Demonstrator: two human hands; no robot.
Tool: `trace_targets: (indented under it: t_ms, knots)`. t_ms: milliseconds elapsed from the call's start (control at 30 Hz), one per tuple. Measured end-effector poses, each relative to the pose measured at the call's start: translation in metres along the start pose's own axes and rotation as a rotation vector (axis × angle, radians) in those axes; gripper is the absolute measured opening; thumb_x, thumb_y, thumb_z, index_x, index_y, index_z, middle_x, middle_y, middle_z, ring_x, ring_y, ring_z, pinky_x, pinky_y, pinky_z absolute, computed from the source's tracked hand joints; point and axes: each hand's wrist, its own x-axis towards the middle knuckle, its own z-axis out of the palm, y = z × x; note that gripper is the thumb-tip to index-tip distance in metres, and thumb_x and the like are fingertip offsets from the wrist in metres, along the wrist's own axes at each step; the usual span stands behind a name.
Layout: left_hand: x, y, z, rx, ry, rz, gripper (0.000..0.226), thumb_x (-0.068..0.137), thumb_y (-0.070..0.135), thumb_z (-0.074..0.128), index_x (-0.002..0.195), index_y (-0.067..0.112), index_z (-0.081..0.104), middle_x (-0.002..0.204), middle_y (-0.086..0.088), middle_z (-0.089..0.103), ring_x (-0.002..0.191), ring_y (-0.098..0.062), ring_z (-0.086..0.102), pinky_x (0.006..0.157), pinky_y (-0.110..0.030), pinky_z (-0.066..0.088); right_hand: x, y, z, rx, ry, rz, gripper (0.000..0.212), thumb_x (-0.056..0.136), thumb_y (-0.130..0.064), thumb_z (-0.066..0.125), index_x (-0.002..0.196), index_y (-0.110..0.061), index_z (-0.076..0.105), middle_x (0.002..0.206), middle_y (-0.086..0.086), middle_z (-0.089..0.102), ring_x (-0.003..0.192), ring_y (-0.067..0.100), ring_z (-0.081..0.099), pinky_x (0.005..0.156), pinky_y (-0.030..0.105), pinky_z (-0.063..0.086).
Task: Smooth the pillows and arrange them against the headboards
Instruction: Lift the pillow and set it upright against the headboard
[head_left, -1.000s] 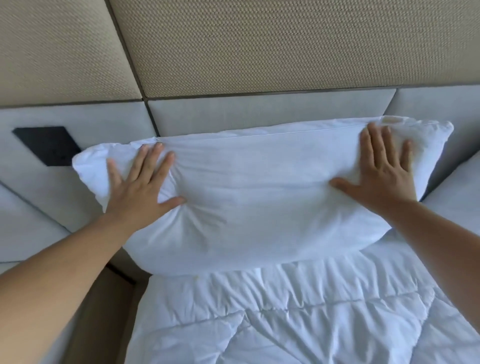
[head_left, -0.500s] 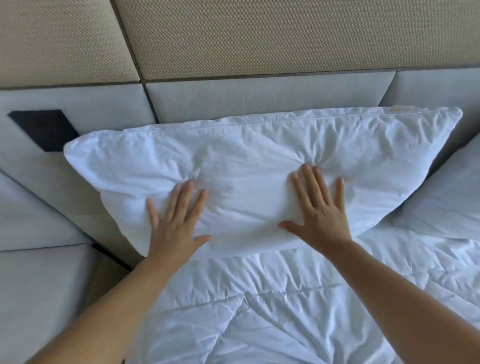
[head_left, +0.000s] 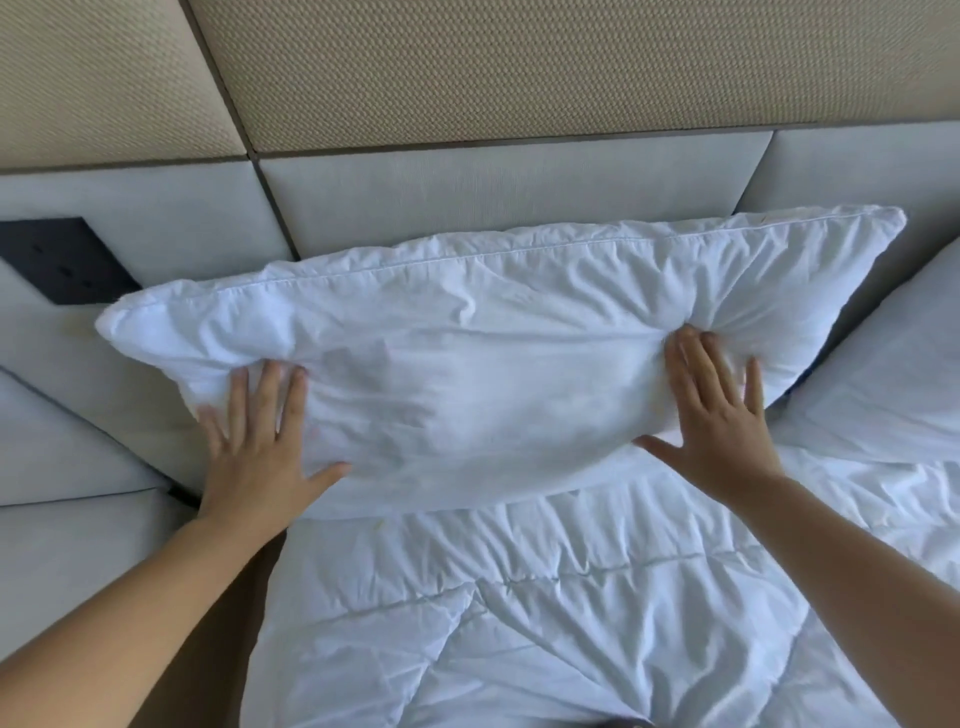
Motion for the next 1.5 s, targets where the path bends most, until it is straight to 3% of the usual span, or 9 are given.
trace_targets:
  t_ms: [100,200,467,667,800,900,1100,1233,1500]
  knots:
    - [0.008,0.027,-0.019,0.031,0.190,0.266,0.091,0.087,0.063,0.041,0.159,0.013,0.015,0.166,-0.016,0.009,0.152,-0.038,0.013,0.108,-0.077,0.018,0.006,-0.009,-0.025,0.115,0.112,0.111,0.100,0.089,-0.065,0.058,0.162,-0.019,0.007,0.169,0.010,-0.007,0.156,0.032,-0.005,0.120,0.066,0.002]
    - [0.048,0.065,-0.049,0.033,0.250,0.481,0.087,0.090,0.061,0.044,0.160,0.021,0.011,0.168,-0.009,0.005,0.155,-0.031,0.007,0.113,-0.073,0.013,0.036,-0.009,-0.050,0.278,0.115,0.405,0.113,0.081,-0.075,0.056,0.161,-0.026,-0.008,0.167,0.010,-0.016,0.155,0.035,-0.012,0.116,0.067,0.001]
    - [0.128,0.075,-0.080,0.138,0.088,0.630,0.102,0.079,0.083,0.040,0.159,0.036,-0.002,0.168,0.003,-0.014,0.154,-0.024,-0.012,0.120,-0.064,0.007,0.095,0.021,-0.056,0.451,-0.049,0.582,0.136,0.061,-0.087,0.058,0.157,-0.027,-0.018,0.167,0.004,-0.020,0.154,0.035,-0.011,0.115,0.071,0.013]
    - [0.120,0.092,-0.084,0.101,0.033,0.537,0.101,0.079,0.083,0.040,0.159,0.036,-0.001,0.167,0.004,-0.015,0.153,-0.021,-0.017,0.120,-0.063,0.002,0.100,0.030,-0.058,0.472,-0.086,0.541,0.135,0.061,-0.086,0.059,0.156,-0.029,-0.019,0.167,0.001,-0.021,0.155,0.034,-0.010,0.116,0.067,0.012]
    - [0.112,0.123,-0.108,-0.115,0.193,0.494,0.084,0.083,0.058,0.066,0.150,0.014,0.040,0.157,-0.017,0.033,0.140,-0.035,0.038,0.110,-0.061,0.031,0.077,0.040,-0.062,0.591,0.075,0.475,0.119,0.074,-0.071,0.064,0.161,-0.023,-0.002,0.169,0.000,-0.006,0.156,0.020,-0.003,0.125,0.045,0.012]
    - [0.126,0.170,-0.130,-0.213,0.243,0.502,0.085,0.086,0.057,0.061,0.149,0.005,0.041,0.150,-0.020,0.039,0.131,-0.036,0.047,0.107,-0.056,0.037,0.054,0.047,-0.059,0.696,0.208,0.513,0.113,0.079,-0.058,0.071,0.161,-0.017,0.005,0.168,0.003,0.000,0.155,0.012,0.001,0.121,0.028,0.014]
    - [0.174,0.275,-0.162,-0.261,0.198,0.578,0.090,0.092,0.061,0.053,0.156,0.008,0.020,0.144,-0.013,0.045,0.131,-0.030,0.042,0.110,-0.043,0.033,0.029,0.079,-0.042,1.082,0.150,0.651,0.078,0.084,-0.070,0.058,0.148,-0.030,0.039,0.145,-0.010,0.052,0.137,0.009,0.046,0.111,0.036,0.040]
    - [0.194,0.325,-0.164,-0.282,0.178,0.598,0.084,0.093,0.061,0.051,0.154,0.010,0.024,0.131,-0.012,0.054,0.121,-0.031,0.051,0.101,-0.043,0.042,0.021,0.099,-0.019,1.150,0.055,0.765,0.086,0.077,-0.087,0.043,0.117,-0.012,0.056,0.114,0.012,0.064,0.109,0.026,0.062,0.088,0.040,0.050]
    - [0.215,0.373,-0.139,-0.276,0.224,0.506,0.076,0.079,0.080,0.051,0.120,0.015,0.053,0.114,-0.006,0.068,0.108,-0.029,0.064,0.083,-0.041,0.049,0.044,0.087,0.011,1.316,0.121,0.945,0.067,0.075,-0.085,0.039,0.126,-0.041,0.047,0.107,-0.032,0.057,0.093,-0.027,0.051,0.078,0.004,0.040]
